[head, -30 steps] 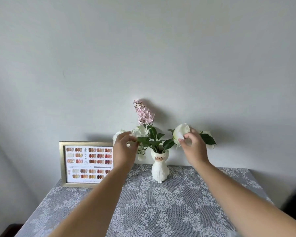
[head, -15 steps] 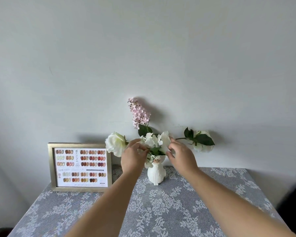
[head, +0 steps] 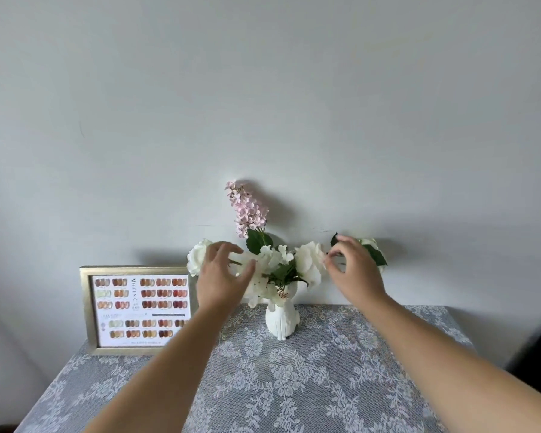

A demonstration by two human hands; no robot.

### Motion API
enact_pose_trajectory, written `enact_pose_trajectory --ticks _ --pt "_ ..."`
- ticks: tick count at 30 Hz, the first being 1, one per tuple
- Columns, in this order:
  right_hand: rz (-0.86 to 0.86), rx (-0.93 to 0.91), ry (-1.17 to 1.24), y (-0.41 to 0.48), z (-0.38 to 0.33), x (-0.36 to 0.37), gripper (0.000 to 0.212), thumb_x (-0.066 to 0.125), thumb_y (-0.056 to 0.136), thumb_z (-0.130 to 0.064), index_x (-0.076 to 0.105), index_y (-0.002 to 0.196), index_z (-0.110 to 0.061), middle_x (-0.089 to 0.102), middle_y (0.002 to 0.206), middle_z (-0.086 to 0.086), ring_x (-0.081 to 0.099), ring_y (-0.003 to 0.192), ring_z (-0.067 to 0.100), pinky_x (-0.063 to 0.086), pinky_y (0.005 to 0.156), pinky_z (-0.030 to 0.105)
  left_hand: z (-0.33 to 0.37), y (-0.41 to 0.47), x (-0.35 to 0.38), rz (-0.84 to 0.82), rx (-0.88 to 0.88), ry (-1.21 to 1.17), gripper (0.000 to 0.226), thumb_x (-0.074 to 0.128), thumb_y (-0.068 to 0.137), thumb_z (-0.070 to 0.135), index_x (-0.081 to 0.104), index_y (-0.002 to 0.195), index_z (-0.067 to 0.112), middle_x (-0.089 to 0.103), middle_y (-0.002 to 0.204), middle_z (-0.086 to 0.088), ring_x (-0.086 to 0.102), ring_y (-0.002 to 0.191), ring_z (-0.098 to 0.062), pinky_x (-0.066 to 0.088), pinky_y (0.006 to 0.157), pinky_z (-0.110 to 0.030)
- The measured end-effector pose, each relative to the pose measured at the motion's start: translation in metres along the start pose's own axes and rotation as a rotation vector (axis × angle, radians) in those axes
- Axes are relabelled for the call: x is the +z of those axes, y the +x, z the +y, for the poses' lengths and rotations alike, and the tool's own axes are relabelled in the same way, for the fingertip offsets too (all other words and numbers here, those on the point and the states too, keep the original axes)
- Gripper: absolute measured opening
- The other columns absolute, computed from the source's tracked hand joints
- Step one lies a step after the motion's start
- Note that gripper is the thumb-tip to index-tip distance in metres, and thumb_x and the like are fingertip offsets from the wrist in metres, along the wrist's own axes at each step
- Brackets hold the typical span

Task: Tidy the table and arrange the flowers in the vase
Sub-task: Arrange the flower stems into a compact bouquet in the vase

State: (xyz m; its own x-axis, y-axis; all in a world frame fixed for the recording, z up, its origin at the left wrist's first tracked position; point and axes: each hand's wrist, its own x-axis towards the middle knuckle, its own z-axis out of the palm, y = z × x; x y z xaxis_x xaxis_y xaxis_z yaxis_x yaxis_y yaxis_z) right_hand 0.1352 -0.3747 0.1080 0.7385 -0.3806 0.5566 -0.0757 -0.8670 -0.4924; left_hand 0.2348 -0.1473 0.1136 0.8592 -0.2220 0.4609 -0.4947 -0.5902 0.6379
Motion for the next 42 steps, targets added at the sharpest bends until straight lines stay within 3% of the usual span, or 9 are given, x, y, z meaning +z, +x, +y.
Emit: enact_pose_trajectory --ticks 4,8,14,21,26,30,35,38,42 --pt "0.141 0.186 0.037 0.023 0.029 -0.013 0.013 0.065 0.081 -0.022 0.061 0.085 -0.010 0.062 0.100 0.009 0.056 0.102 0.027 0.040 0.077 0.030 -0.011 0.020 -0.014 0.080 -0.104 0.043 0.037 0.066 0.079 0.036 0.054 0.109 0.019 0.049 0.123 -0.005 0.054 0.106 -0.022 0.048 0.082 -0.034" --pt "0.113 0.437 0.048 0.032 0.058 -0.011 0.028 0.064 0.081 -0.025 0.060 0.104 -0.009 0.061 0.111 0.013 0.054 0.106 0.032 0.043 0.084 0.034 -0.034 0.034 -0.012 0.025 -0.303 0.104 0.059 0.065 0.078 0.043 0.044 0.126 0.016 0.043 0.134 -0.014 0.042 0.123 -0.032 0.038 0.102 -0.043" --pt "0.010 0.751 0.113 0.036 0.083 0.006 0.065 0.063 0.079 -0.042 0.041 0.130 -0.009 0.051 0.130 0.018 0.051 0.115 0.038 0.044 0.093 0.041 -0.052 0.041 0.003 -0.046 -0.428 0.015 0.084 0.070 0.073 0.047 0.029 0.136 0.011 0.036 0.137 -0.019 0.042 0.123 -0.037 0.043 0.097 -0.051" --pt "0.091 1.119 0.734 0.037 0.088 0.022 0.056 0.064 0.081 -0.038 0.040 0.123 -0.010 0.051 0.110 0.015 0.056 0.092 0.036 0.048 0.078 0.041 -0.064 0.046 0.011 0.125 -0.591 -0.210 0.076 0.080 0.062 0.044 0.052 0.120 0.004 0.049 0.121 -0.018 0.052 0.107 -0.035 0.045 0.096 -0.047" --pt "0.196 1.020 0.879 0.040 0.081 0.022 0.019 0.065 0.084 -0.020 0.053 0.097 -0.014 0.052 0.104 0.010 0.049 0.094 0.026 0.048 0.078 0.039 -0.064 0.047 0.012 0.106 -0.566 -0.229 0.056 0.073 0.068 0.047 0.062 0.103 0.005 0.060 0.101 -0.018 0.059 0.090 -0.037 0.052 0.076 -0.044" --pt "0.295 0.821 0.891 0.048 0.068 0.017 0.009 0.066 0.082 -0.012 0.060 0.079 -0.017 0.056 0.078 0.003 0.049 0.081 0.018 0.043 0.063 0.029 -0.051 0.049 0.009 0.130 -0.489 -0.256 0.043 0.069 0.077 0.036 0.053 0.062 -0.001 0.051 0.064 -0.018 0.044 0.060 -0.026 0.027 0.052 -0.031" --pt "0.282 0.510 0.834 0.062 0.035 0.004 0.011 0.069 0.080 -0.010 0.065 0.089 -0.008 0.064 0.083 0.007 0.055 0.075 0.016 0.044 0.066 0.021 -0.030 0.051 0.006 0.160 -0.423 -0.266 0.038 0.069 0.075 0.044 0.067 0.080 0.006 0.064 0.092 -0.013 0.061 0.082 -0.031 0.053 0.075 -0.043" --pt "0.187 0.395 0.836 0.068 0.011 0.000 0.012 0.070 0.078 -0.010 0.065 0.089 -0.011 0.065 0.094 0.010 0.059 0.082 0.017 0.049 0.068 0.017 -0.011 0.045 0.001 0.163 -0.374 -0.295 0.027 0.069 0.078 0.039 0.069 0.087 0.014 0.061 0.109 -0.006 0.059 0.096 -0.025 0.050 0.089 -0.042" --pt "0.057 0.268 0.759 0.068 -0.009 0.001 0.027 0.073 0.076 -0.015 0.067 0.103 -0.018 0.061 0.118 -0.005 0.057 0.107 0.014 0.046 0.095 0.029 0.002 0.040 0.002 0.147 -0.315 -0.286 0.026 0.069 0.079 0.034 0.069 0.092 0.011 0.060 0.113 -0.006 0.057 0.099 -0.021 0.047 0.091 -0.036"
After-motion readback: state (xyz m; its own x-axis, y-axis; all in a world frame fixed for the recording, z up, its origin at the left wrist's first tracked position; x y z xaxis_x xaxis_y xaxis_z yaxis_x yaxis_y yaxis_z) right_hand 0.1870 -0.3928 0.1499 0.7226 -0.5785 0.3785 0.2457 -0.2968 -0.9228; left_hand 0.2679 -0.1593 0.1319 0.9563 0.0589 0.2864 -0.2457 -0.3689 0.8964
